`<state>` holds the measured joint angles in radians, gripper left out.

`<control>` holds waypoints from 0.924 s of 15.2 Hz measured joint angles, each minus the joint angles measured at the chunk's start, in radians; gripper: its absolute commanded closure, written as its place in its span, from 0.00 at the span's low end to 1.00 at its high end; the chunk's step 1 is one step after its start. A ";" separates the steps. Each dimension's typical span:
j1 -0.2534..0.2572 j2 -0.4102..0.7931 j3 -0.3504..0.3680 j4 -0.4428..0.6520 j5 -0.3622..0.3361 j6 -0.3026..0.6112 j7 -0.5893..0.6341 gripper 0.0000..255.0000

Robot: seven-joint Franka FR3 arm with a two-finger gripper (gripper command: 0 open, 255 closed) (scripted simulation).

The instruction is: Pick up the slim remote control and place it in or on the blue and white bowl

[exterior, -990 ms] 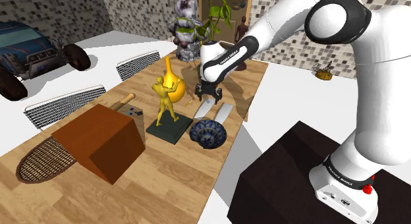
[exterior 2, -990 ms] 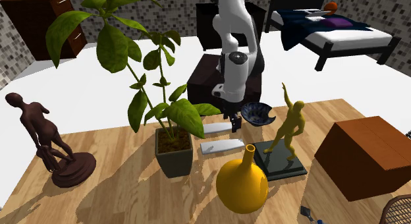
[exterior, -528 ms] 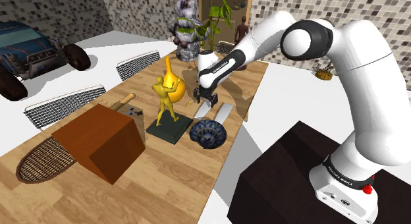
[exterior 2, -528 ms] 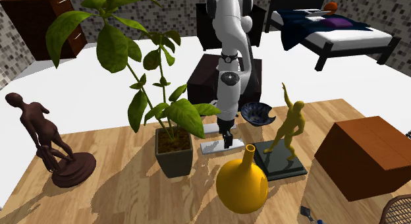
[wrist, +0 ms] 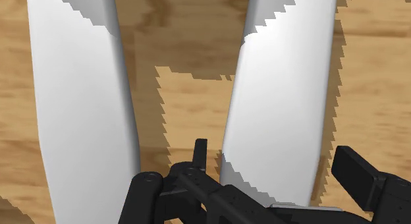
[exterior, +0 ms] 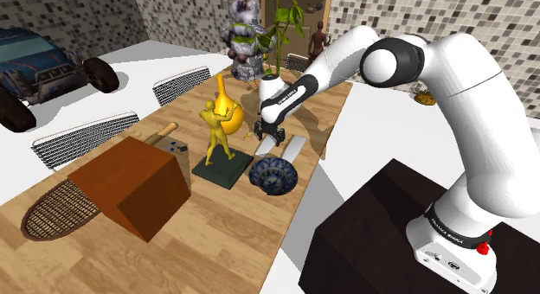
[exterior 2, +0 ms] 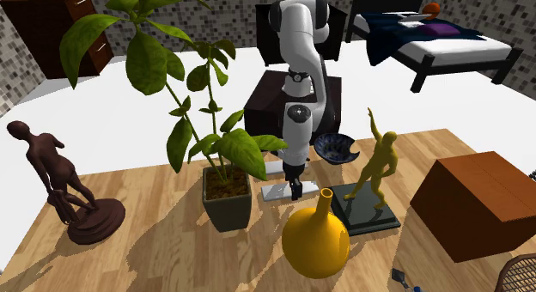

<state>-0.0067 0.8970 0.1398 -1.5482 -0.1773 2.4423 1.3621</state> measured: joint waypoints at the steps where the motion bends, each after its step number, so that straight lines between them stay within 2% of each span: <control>1: 0.000 0.000 0.000 0.000 0.000 0.001 0.000 0.00; 4: 0.000 0.001 0.000 0.000 0.000 0.001 0.000 0.00; 5: 0.000 0.001 0.000 0.000 0.000 0.001 0.000 1.00; 14: 0.000 0.001 0.000 0.000 0.000 0.001 0.000 1.00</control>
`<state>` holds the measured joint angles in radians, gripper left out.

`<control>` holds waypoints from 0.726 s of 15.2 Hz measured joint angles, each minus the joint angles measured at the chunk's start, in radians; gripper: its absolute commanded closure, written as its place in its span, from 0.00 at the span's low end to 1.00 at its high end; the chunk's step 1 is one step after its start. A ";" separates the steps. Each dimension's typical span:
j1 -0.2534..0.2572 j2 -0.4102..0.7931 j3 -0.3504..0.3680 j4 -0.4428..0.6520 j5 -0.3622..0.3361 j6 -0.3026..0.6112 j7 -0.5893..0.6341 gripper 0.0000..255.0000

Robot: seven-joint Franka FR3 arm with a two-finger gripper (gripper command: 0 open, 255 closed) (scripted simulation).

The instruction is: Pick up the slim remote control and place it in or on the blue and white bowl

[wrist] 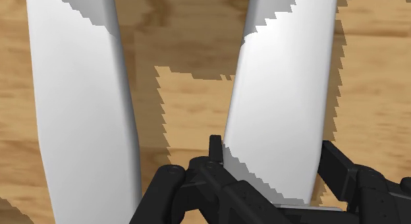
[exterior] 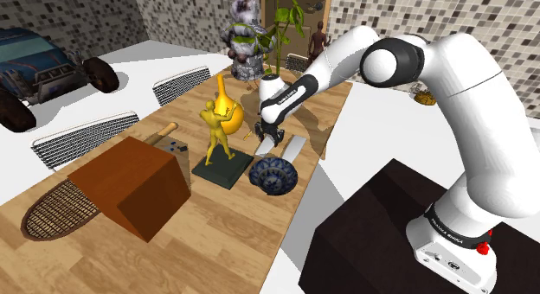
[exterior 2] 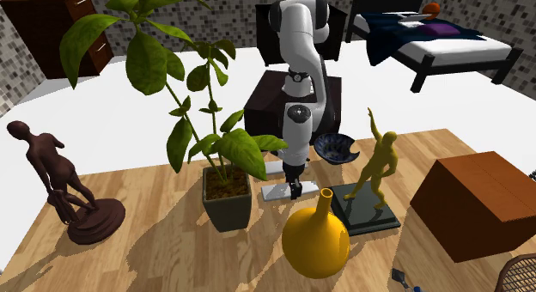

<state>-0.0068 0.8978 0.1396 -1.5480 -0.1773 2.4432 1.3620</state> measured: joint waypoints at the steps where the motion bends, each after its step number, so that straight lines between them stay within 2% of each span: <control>1: 0.000 0.000 0.000 0.000 0.000 0.000 0.000 1.00; 11: -0.009 -0.096 0.013 -0.035 0.011 -0.061 -0.005 1.00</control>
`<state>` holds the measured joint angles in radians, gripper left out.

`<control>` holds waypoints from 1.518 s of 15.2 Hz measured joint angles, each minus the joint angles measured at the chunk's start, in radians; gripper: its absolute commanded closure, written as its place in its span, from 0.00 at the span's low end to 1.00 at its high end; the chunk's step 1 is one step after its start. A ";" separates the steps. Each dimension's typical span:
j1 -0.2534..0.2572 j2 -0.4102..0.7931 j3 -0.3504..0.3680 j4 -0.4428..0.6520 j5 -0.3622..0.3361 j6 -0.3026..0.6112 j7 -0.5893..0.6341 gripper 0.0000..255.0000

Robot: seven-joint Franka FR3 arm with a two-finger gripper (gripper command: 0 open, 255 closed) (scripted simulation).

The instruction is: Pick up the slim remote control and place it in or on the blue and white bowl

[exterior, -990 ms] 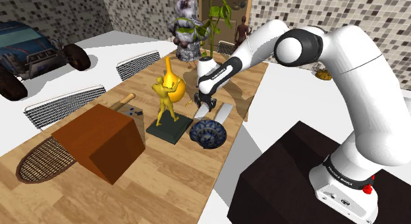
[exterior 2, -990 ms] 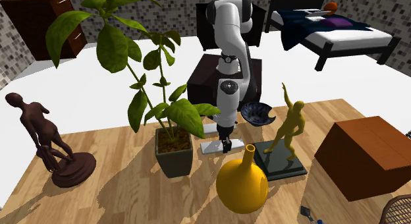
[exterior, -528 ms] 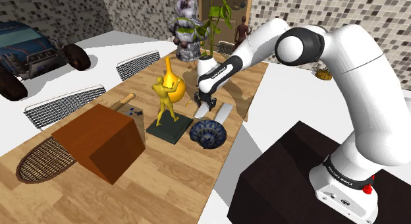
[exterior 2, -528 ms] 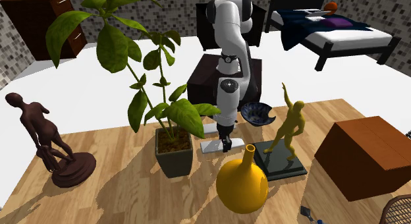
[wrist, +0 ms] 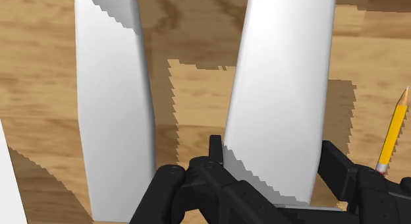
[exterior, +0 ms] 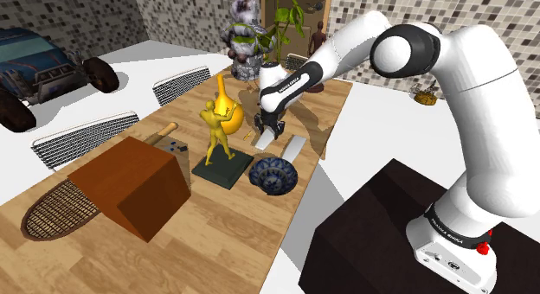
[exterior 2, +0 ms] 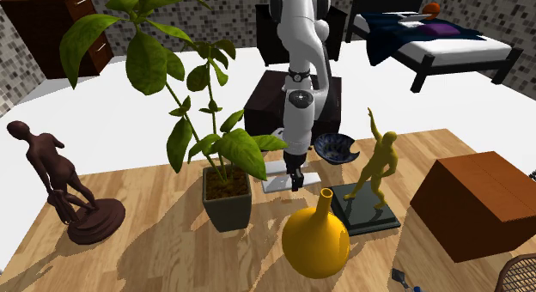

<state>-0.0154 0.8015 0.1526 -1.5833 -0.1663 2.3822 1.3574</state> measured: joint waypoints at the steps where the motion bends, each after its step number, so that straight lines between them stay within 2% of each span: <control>1: -0.002 -0.010 0.002 -0.003 0.001 -0.008 -0.002 1.00; 19: -0.017 -0.167 0.024 -0.009 0.028 -0.157 -0.018 1.00; 23: 0.002 -0.258 0.038 -0.151 0.031 -0.108 0.026 1.00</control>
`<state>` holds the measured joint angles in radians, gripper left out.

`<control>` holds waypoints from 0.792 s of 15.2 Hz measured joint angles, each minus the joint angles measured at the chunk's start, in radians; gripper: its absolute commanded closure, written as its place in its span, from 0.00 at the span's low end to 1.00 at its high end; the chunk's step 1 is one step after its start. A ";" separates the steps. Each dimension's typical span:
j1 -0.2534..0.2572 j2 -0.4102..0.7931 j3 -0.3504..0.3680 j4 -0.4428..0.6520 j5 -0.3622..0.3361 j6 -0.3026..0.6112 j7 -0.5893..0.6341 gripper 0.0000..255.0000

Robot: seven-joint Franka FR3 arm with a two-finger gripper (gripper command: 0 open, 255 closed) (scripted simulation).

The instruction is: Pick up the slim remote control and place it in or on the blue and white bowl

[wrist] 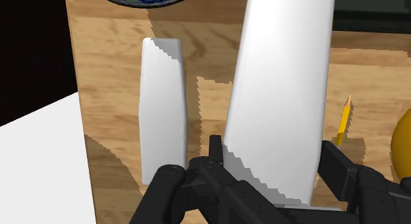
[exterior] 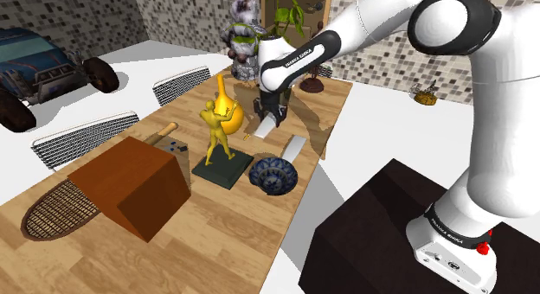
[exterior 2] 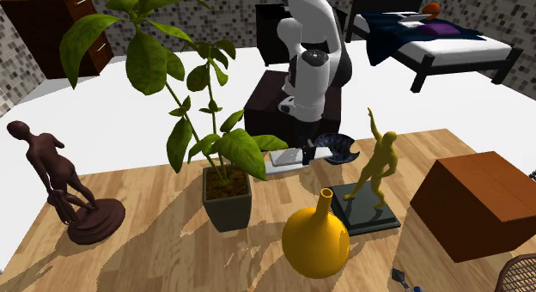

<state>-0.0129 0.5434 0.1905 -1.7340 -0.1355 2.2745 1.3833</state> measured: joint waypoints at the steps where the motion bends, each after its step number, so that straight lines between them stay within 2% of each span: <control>1: 0.007 -0.027 0.005 -0.048 0.000 0.020 0.016 1.00; 9: 0.073 -0.211 0.049 -0.337 0.011 0.124 0.140 1.00; 12: 0.105 -0.261 0.070 -0.414 0.015 0.151 0.195 1.00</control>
<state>0.0920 0.2826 0.2608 -2.1483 -0.1201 2.4260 1.5779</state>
